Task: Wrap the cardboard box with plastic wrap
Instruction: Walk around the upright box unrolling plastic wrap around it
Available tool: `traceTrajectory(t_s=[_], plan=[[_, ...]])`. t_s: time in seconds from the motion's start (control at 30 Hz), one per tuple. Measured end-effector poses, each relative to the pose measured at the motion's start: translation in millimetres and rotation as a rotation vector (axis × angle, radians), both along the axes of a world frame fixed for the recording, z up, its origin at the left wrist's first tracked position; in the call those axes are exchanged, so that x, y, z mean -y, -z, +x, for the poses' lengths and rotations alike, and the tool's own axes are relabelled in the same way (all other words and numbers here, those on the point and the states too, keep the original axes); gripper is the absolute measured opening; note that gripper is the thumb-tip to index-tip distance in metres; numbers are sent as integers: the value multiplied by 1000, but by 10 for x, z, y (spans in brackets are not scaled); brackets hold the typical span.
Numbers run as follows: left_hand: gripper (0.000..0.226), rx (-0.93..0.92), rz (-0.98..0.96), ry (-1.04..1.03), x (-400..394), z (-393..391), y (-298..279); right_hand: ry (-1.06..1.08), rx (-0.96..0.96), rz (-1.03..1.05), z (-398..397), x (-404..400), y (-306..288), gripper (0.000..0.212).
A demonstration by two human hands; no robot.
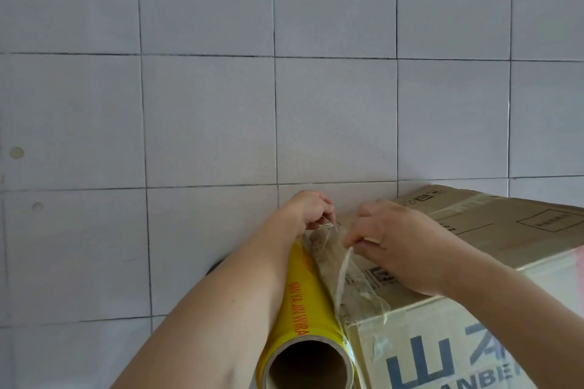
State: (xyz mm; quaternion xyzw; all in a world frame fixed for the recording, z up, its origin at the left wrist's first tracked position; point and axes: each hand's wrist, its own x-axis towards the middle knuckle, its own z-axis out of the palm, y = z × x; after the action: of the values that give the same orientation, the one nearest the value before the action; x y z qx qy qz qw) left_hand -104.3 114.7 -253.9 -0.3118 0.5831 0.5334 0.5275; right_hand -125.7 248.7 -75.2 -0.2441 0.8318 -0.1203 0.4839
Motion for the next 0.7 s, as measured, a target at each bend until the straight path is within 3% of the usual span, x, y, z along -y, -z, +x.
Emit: traceTrajectory(t_s=[0.13,0.4,0.5,0.57,0.7], plan=[[14,-43,28,200,-73,22,4,-9,94,72,64,-131,-156,25],[49,-129,58,606,-123,54,-80,19,139,120,189,60,-448,50],[52,-133,55,779,-137,118,-85,-102,85,129,322,140,-563,81],[65,-113,66,847,-132,159,-57,-49,72,156,440,183,-562,99],[81,-98,47,864,-124,185,-57,9,-110,105,591,102,-452,59]])
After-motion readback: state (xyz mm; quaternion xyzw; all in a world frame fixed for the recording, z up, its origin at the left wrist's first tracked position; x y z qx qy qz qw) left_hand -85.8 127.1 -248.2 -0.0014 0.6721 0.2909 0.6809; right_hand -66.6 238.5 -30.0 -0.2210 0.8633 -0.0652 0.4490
